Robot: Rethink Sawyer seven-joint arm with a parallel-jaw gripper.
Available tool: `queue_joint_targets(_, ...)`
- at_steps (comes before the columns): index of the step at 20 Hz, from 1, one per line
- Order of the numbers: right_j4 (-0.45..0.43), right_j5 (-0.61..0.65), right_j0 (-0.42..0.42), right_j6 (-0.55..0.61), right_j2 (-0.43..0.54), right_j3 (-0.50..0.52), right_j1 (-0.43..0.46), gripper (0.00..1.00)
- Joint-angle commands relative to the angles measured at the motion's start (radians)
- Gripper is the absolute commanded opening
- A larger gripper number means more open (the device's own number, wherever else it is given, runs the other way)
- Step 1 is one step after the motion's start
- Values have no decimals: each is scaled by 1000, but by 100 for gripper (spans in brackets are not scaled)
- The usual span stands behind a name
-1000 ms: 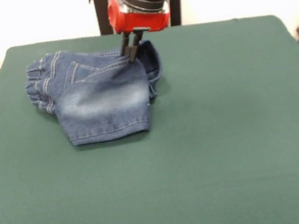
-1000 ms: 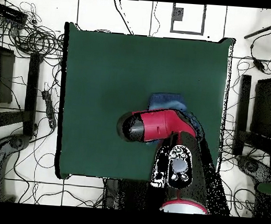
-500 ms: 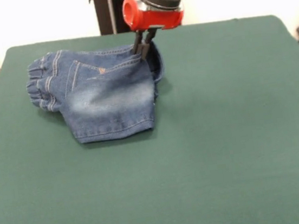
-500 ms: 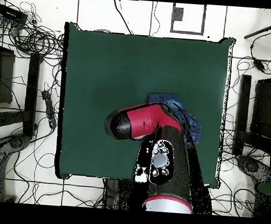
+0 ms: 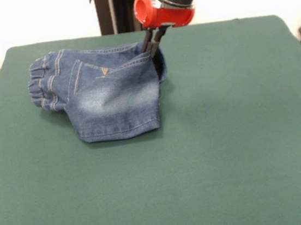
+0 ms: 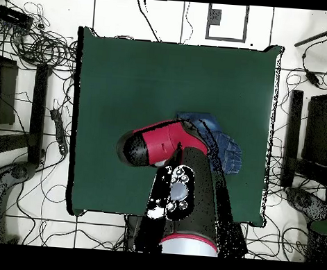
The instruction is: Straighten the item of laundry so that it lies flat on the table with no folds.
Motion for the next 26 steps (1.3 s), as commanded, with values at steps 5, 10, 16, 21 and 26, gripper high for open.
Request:
queue_joint_targets(5, -65, 70, 61, -16, 47, -7, 48, 0)
queue_joint_targets(10, -89, 75, 75, -20, 40, -10, 53, 0)
queue_joint_targets(16, -94, 85, 77, -26, 43, -13, 56, 0)
queue_joint_targets(21, -95, 82, 81, -21, 43, -14, 62, 0)
queue_joint_targets(26, -116, 85, 97, -27, 39, -22, 73, 0)
